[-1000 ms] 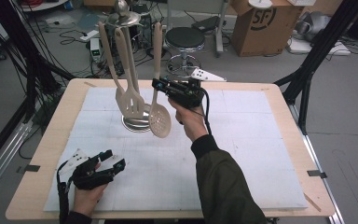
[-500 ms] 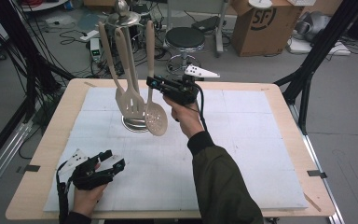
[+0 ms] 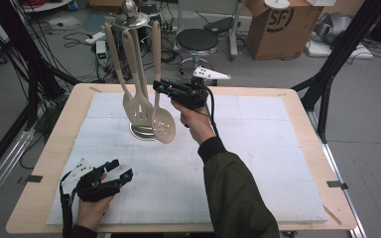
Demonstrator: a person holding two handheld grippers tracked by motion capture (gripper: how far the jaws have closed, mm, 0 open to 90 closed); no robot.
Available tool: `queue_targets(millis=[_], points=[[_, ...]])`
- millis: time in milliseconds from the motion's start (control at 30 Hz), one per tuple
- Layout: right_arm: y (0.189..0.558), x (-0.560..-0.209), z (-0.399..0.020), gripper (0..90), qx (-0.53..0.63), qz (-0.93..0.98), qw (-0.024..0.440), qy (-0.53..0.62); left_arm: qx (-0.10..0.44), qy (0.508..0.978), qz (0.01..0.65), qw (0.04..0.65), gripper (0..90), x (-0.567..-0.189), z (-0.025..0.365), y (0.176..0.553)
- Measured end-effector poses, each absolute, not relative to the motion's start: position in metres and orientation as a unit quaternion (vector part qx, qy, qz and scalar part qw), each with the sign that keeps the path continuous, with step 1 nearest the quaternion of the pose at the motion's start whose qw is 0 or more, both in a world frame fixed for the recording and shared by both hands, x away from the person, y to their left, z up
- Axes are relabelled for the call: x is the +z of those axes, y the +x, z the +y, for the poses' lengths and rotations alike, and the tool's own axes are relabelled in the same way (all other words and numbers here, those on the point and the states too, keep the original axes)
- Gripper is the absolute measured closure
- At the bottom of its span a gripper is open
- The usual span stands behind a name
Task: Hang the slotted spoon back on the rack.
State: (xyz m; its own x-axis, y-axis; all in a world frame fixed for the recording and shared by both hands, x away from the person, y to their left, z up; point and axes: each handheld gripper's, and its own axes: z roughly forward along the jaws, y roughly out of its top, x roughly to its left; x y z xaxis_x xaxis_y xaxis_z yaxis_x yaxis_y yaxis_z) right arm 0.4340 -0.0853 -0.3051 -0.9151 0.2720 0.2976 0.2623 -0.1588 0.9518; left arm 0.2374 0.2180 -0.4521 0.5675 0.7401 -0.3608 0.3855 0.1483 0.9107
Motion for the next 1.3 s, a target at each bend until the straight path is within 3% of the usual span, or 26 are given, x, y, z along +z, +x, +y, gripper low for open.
queue_targets(millis=[900,1033,1300], points=[[0.438,-0.309,-0.075,75.2,0.719,0.661,-0.008,0.217,0.144,0.635,0.441,0.617,23.6,-0.452,0.218,0.237],[0.438,-0.309,-0.075,55.8,0.727,0.647,-0.005,0.231,0.145,0.634,0.443,0.617,23.6,-0.452,0.219,0.237],[0.439,-0.312,-0.081,47.4,0.726,0.642,-0.008,0.246,0.144,0.636,0.441,0.616,23.6,-0.452,0.218,0.238]])
